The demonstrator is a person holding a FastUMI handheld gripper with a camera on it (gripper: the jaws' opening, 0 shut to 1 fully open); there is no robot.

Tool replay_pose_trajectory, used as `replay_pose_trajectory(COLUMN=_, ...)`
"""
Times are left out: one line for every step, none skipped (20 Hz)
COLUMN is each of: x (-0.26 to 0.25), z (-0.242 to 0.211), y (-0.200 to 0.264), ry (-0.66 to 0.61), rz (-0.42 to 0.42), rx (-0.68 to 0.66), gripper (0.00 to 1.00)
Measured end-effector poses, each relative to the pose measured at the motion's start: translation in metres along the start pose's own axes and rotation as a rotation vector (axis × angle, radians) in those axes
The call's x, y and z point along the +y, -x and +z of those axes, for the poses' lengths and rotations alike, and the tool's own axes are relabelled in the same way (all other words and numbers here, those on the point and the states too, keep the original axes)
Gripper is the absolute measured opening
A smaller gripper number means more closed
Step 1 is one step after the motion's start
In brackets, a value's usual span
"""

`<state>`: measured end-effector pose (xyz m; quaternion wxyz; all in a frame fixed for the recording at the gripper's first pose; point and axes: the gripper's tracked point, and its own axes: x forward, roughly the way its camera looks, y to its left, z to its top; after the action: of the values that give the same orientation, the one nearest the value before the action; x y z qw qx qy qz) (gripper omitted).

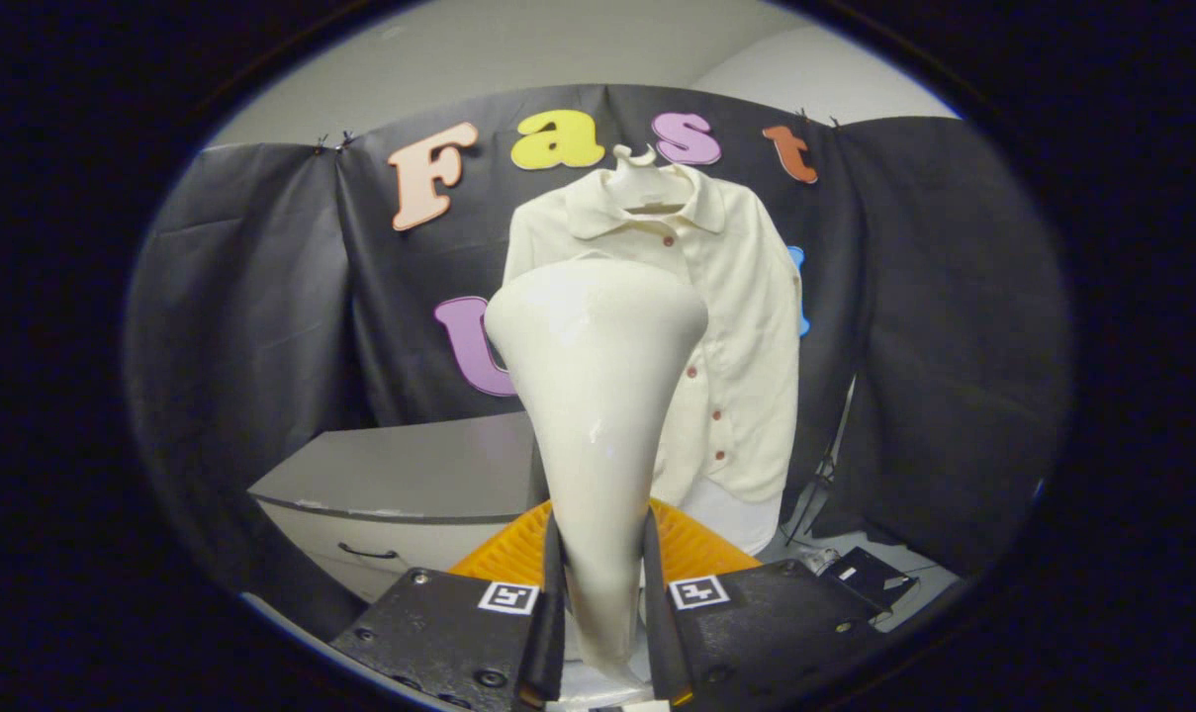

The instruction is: Iron the clothes twice with a garment steamer, once on the left side and once on the right side.

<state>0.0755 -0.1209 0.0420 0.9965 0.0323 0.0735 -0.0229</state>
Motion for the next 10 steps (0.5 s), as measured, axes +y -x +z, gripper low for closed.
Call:
replay_pose_trajectory(x=0.011, z=0.006, y=0.007, ry=-0.009, rz=0.005, rx=-0.016, gripper=0.34)
replay_pose_trajectory(x=0.021, z=0.011, y=0.015, ry=-0.015, rz=0.007, rx=-0.032, gripper=0.34)
replay_pose_trajectory(x=0.028, z=0.015, y=0.025, ry=-0.012, rz=0.007, rx=-0.043, gripper=0.34)
replay_pose_trajectory(x=0.034, z=0.019, y=0.033, ry=-0.008, rz=0.006, rx=-0.056, gripper=0.34)
replay_pose_trajectory(x=0.039, z=0.022, y=0.043, ry=0.005, rz=-0.001, rx=-0.069, gripper=0.34)
replay_pose_trajectory(x=0.042, z=0.025, y=0.051, ry=0.019, rz=-0.010, rx=-0.076, gripper=0.34)
replay_pose_trajectory(x=0.044, z=0.027, y=0.059, ry=0.019, rz=-0.017, rx=-0.084, gripper=0.34)
replay_pose_trajectory(x=0.048, z=0.030, y=0.067, ry=0.010, rz=-0.018, rx=-0.089, gripper=0.34)
replay_pose_trajectory(x=0.051, z=0.033, y=0.073, ry=-0.001, rz=-0.018, rx=-0.101, gripper=0.34)
replay_pose_trajectory(x=0.053, z=0.037, y=0.079, ry=-0.013, rz=-0.020, rx=-0.111, gripper=0.34)
